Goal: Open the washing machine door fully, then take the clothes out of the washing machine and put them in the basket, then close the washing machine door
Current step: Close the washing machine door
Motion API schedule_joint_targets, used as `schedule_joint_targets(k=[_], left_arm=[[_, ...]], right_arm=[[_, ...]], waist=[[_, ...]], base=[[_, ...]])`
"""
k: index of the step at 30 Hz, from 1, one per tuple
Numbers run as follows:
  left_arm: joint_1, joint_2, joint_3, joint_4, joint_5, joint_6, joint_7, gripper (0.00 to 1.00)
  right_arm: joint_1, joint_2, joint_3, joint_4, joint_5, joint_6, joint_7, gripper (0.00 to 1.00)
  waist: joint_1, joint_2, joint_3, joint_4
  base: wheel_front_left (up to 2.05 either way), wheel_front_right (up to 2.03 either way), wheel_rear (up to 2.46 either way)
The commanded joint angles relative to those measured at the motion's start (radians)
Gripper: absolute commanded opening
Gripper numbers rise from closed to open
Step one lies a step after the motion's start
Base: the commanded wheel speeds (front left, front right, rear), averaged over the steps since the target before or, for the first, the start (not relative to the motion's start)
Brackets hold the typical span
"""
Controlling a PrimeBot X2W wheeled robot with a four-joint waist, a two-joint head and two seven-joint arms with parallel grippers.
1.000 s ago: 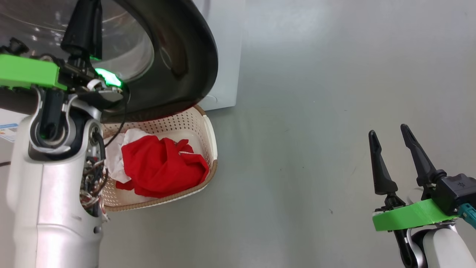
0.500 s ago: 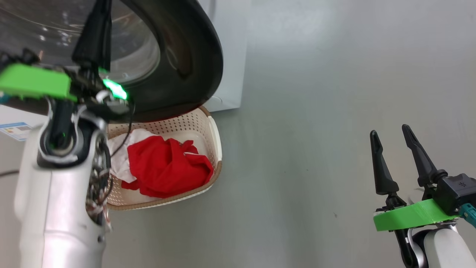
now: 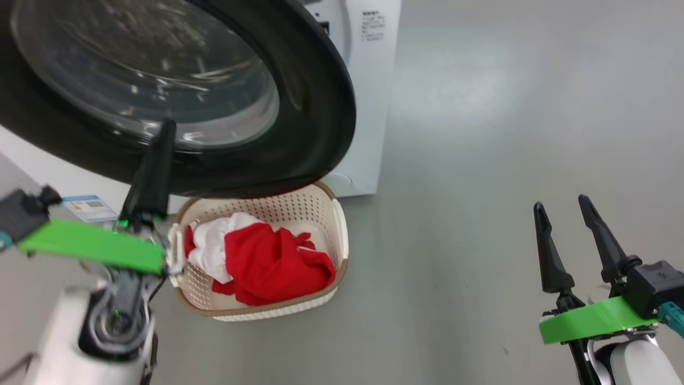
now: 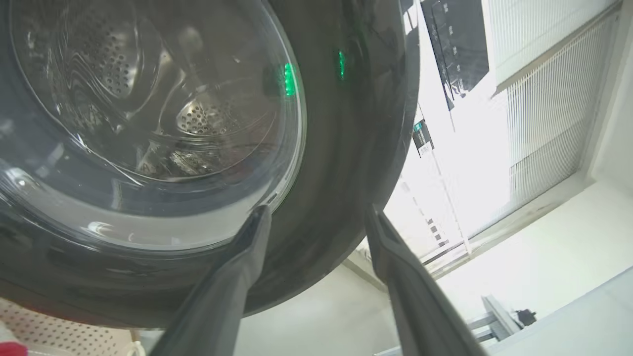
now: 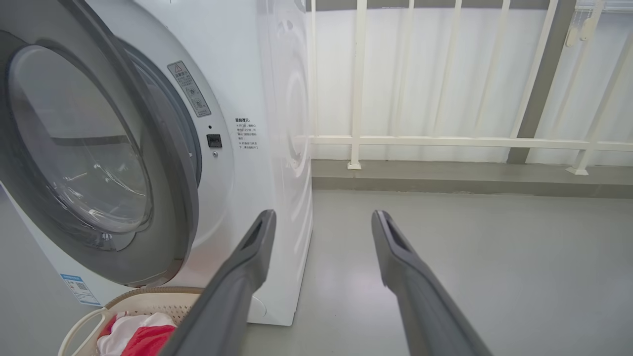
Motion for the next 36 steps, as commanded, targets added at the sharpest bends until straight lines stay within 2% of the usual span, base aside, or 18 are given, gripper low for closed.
schedule_joint_targets(k=[1,6,9,11,17,24,30,36], left_arm=[[0.017,0.053,0.013,-0.046,0.067,-0.015,-0.035,1.0],[0.129,0.116,-0.045,-0.091,0.287,-0.013,-0.156,1.0],[0.192,0.148,-0.069,-0.111,0.419,0.016,-0.207,1.0],[0.25,0.175,-0.087,-0.125,0.556,0.05,-0.233,1.0],[0.348,0.175,-0.091,-0.149,0.755,0.109,-0.245,1.0],[0.436,0.146,-0.049,-0.175,0.901,0.142,-0.245,1.0],[0.491,0.122,-0.019,-0.172,0.979,0.13,-0.246,1.0],[0.509,0.094,0.018,-0.163,1.004,0.103,-0.246,1.0]], right_arm=[[0.001,-0.01,0.018,-0.02,0.003,0.006,-0.006,1.0],[0.028,-0.01,0.009,-0.014,0.004,0.006,-0.006,1.0],[0.043,-0.01,0.007,-0.009,0.002,0.006,-0.006,1.0],[0.056,-0.01,-0.003,-0.008,0.005,0.006,-0.006,1.0],[0.09,-0.01,-0.015,-0.023,0.021,0.006,-0.006,1.0],[0.112,-0.01,-0.025,-0.04,0.02,0.006,-0.006,1.0],[0.142,-0.01,-0.027,-0.053,0.024,0.006,-0.006,1.0],[0.153,-0.01,-0.033,-0.056,0.025,0.006,-0.006,1.0]], waist=[[0.0,0.0,-0.051,0.041],[0.0,0.0,-0.106,0.06],[0.0,0.0,-0.131,0.063],[0.0,0.0,-0.154,0.063],[0.0,0.0,-0.189,0.053],[0.0,0.0,-0.217,0.038],[0.0,0.0,-0.24,0.036],[0.0,0.0,-0.253,0.037]], base=[[0.0,0.0,0.0],[0.0,0.0,0.0],[0.0,0.0,0.0],[0.0,0.0,0.0],[0.0,0.0,0.0],[0.0,0.0,0.0],[0.0,0.0,0.0],[0.0,0.0,0.0]])
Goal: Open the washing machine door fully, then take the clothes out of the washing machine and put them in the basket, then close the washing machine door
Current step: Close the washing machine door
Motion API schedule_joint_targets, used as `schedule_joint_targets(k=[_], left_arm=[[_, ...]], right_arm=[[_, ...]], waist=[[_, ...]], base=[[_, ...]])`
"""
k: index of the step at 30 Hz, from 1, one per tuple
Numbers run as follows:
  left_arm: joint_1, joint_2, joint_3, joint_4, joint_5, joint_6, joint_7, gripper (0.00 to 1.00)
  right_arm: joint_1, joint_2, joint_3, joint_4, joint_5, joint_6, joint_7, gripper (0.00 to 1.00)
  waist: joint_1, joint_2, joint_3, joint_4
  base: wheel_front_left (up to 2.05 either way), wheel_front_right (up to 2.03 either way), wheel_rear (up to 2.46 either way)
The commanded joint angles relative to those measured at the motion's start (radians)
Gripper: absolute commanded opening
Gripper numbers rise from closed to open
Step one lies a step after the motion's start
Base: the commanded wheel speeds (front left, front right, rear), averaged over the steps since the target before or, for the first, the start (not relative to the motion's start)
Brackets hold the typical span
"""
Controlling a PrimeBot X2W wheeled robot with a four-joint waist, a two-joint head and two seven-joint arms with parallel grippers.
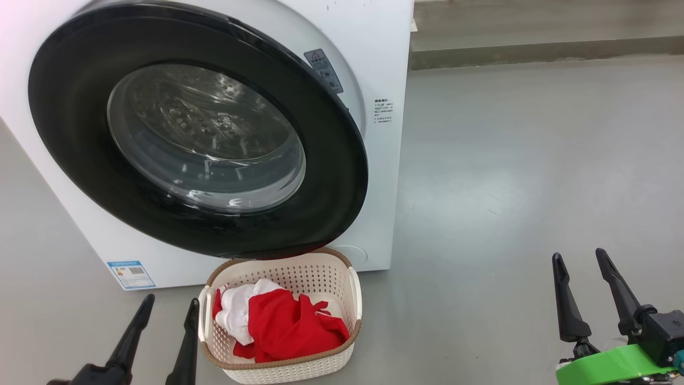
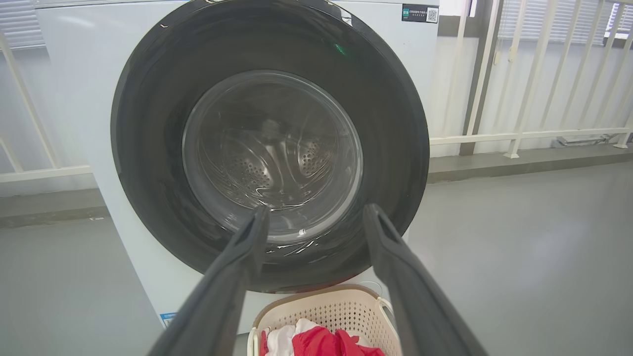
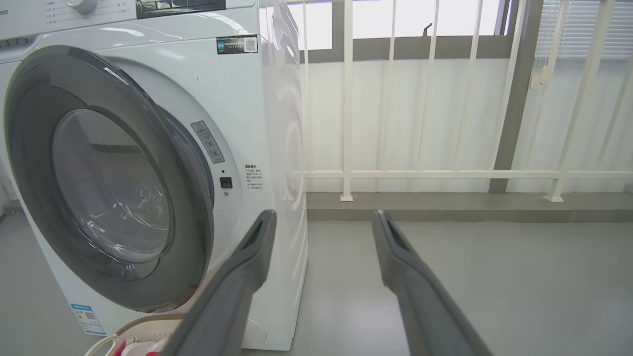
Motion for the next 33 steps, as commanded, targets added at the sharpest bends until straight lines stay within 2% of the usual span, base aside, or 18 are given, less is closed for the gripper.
schedule_joint_targets(k=[1,10,11,13,14,15,20,26,33], left_arm=[[-0.02,0.008,0.05,-0.014,0.014,-0.013,-0.012,1.0],[-0.021,-0.025,0.068,0.001,0.043,-0.052,-0.012,1.0],[-0.022,-0.027,0.07,0.002,0.045,-0.055,-0.012,1.0],[-0.024,-0.033,0.074,0.004,0.05,-0.061,-0.012,1.0],[-0.025,-0.036,0.075,0.004,0.052,-0.063,-0.012,1.0],[-0.025,-0.039,0.076,0.003,0.055,-0.066,-0.012,1.0],[-0.027,-0.063,0.098,0.004,0.053,-0.059,-0.012,1.0],[-0.038,-0.078,0.094,-0.002,0.054,-0.071,-0.012,1.0],[-0.053,-0.105,0.084,0.001,0.055,-0.088,-0.012,1.0]], right_arm=[[-0.013,-0.013,0.019,-0.028,0.012,0.006,-0.006,1.0],[-0.01,-0.013,0.032,-0.022,0.001,0.006,-0.006,1.0],[-0.009,-0.013,0.034,-0.02,-0.001,0.006,-0.006,0.93],[-0.009,-0.013,0.037,-0.016,-0.008,0.006,-0.006,0.42],[-0.01,-0.013,0.038,-0.013,-0.013,0.006,-0.006,0.19],[-0.011,-0.013,0.038,-0.009,-0.018,0.006,-0.006,0.0],[-0.048,-0.013,0.037,0.04,-0.046,0.006,-0.006,0.0],[-0.144,-0.013,0.071,0.13,-0.062,0.006,-0.006,0.0],[-0.303,-0.013,0.16,0.261,-0.059,0.006,-0.006,0.0]], waist=[[0.0,0.0,-0.003,0.001],[0.0,0.0,-0.003,0.012],[0.0,0.0,-0.002,0.014],[0.0,0.0,-0.001,0.018],[0.0,0.0,0.0,0.021],[0.0,0.0,0.0,0.025],[0.0,0.0,0.009,0.05],[0.0,0.0,0.029,0.085],[0.0,0.0,0.053,0.156]], base=[[0.0,0.0,0.0],[0.0,0.0,0.0],[0.0,0.0,0.0],[0.0,0.0,0.0],[0.0,0.0,0.0],[0.0,0.0,0.0],[0.0,0.0,0.0],[0.0,0.0,0.0],[0.0,0.0,0.0]])
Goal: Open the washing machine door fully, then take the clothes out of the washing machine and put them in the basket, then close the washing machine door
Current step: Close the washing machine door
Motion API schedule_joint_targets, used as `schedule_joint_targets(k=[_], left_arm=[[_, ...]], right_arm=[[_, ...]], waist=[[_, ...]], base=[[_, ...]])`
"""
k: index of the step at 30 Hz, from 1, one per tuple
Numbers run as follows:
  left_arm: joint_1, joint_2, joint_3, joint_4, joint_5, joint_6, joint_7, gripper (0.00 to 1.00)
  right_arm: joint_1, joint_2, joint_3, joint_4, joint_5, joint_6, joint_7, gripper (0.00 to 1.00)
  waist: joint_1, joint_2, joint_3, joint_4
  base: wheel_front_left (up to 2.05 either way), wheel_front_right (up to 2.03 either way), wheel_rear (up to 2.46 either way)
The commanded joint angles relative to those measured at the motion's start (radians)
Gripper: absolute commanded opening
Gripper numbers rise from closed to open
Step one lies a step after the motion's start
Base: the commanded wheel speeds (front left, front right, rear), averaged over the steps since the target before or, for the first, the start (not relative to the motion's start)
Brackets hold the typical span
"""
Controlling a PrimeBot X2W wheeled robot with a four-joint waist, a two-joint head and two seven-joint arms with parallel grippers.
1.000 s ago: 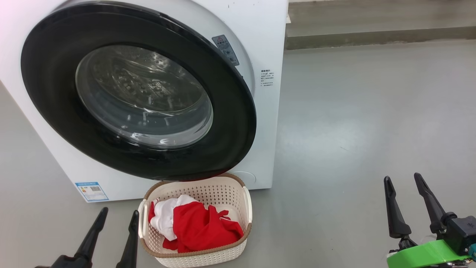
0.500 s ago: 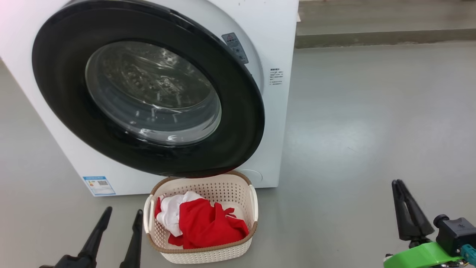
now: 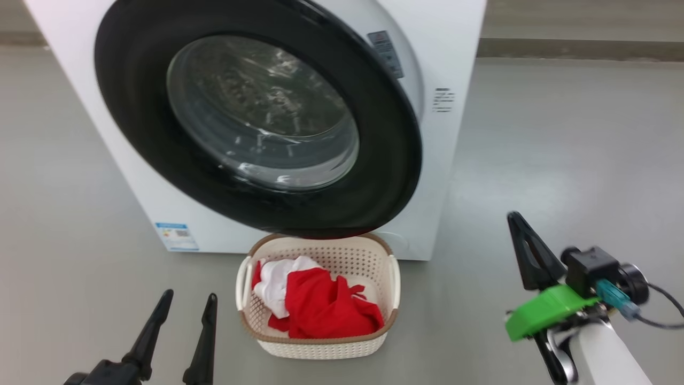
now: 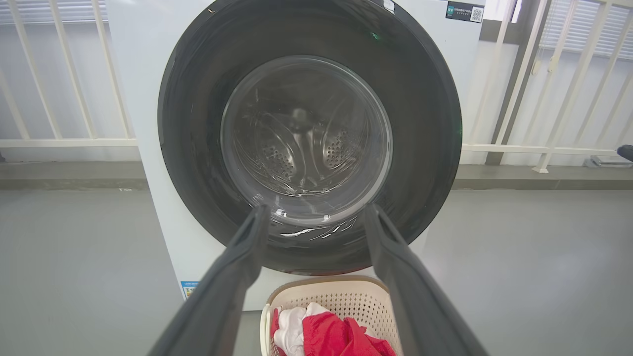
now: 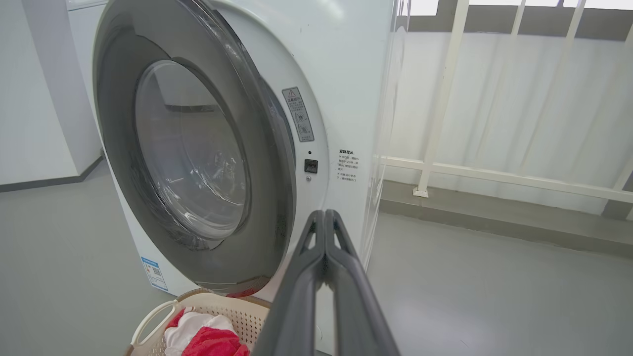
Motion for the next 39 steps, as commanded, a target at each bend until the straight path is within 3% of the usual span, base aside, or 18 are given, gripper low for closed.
schedule_joint_targets(k=[1,14,24,39], left_arm=[[-0.052,0.007,0.033,-0.022,0.005,-0.006,-0.012,1.0],[-0.12,-0.027,0.005,-0.043,-0.001,-0.037,-0.012,1.0],[-0.178,-0.063,-0.011,-0.033,-0.005,-0.052,-0.012,1.0],[-0.237,-0.102,-0.017,-0.034,-0.01,-0.065,-0.012,1.0]], right_arm=[[-0.054,-0.007,0.033,-0.014,-0.003,0.006,-0.007,0.0],[-0.38,-0.007,0.19,0.141,-0.019,0.006,-0.007,0.0],[-0.568,-0.042,0.134,0.188,-0.049,0.006,-0.007,0.0],[-0.746,-0.109,0.111,0.217,-0.076,0.006,-0.007,0.0]], waist=[[0.0,0.0,0.019,0.037],[0.0,0.0,0.19,0.182],[0.0,0.0,0.337,0.265],[0.0,0.0,0.455,0.275]], base=[[0.0,0.0,0.0],[0.0,0.0,0.0],[0.0,0.0,0.0],[0.0,0.0,0.0]])
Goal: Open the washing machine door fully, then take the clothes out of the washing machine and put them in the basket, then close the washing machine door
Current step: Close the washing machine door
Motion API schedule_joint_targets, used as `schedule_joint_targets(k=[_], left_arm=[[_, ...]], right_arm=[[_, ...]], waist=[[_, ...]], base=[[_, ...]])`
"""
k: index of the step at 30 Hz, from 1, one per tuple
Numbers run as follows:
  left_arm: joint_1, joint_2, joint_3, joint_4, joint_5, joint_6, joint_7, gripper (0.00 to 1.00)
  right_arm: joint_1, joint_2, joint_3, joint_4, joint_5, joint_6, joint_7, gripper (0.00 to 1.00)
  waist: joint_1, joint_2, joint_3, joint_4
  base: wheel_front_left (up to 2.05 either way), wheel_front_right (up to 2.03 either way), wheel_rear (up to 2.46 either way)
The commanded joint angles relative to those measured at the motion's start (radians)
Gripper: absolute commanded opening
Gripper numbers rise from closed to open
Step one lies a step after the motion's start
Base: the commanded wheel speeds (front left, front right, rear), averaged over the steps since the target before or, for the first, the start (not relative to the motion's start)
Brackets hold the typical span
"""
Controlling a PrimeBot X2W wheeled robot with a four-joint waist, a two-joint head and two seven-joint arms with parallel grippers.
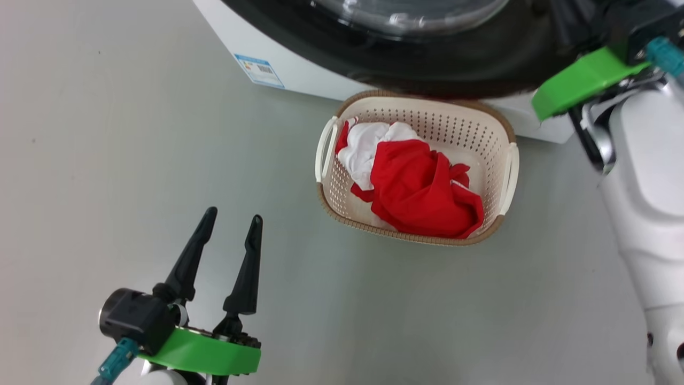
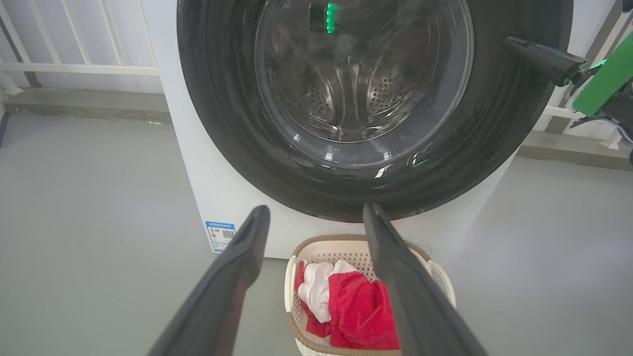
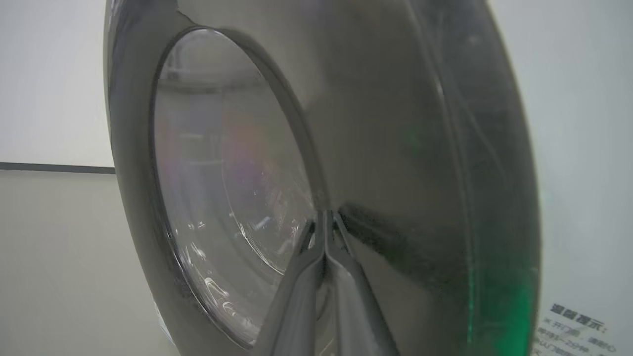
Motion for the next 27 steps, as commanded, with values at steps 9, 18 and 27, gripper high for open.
schedule_joint_targets(k=[9,18,27], left_arm=[[-0.035,0.005,0.029,-0.001,-0.014,-0.008,-0.012,1.0],[-0.042,0.003,0.04,0.017,-0.017,-0.008,-0.012,1.0],[-0.04,0.003,0.067,0.018,-0.064,-0.003,-0.012,1.0]], right_arm=[[-0.136,0.002,-0.103,0.024,-0.074,-0.002,-0.006,0.0],[-0.125,0.028,-0.122,0.025,-0.102,-0.002,-0.006,0.0],[-0.001,0.072,-0.033,-0.025,0.014,-0.002,-0.006,1.0]], waist=[[0.0,0.0,0.047,0.008],[0.0,0.0,0.039,0.009],[0.0,0.0,-0.015,-0.032]], base=[[0.0,0.0,0.0],[0.0,0.0,0.0],[0.0,0.0,0.0]])
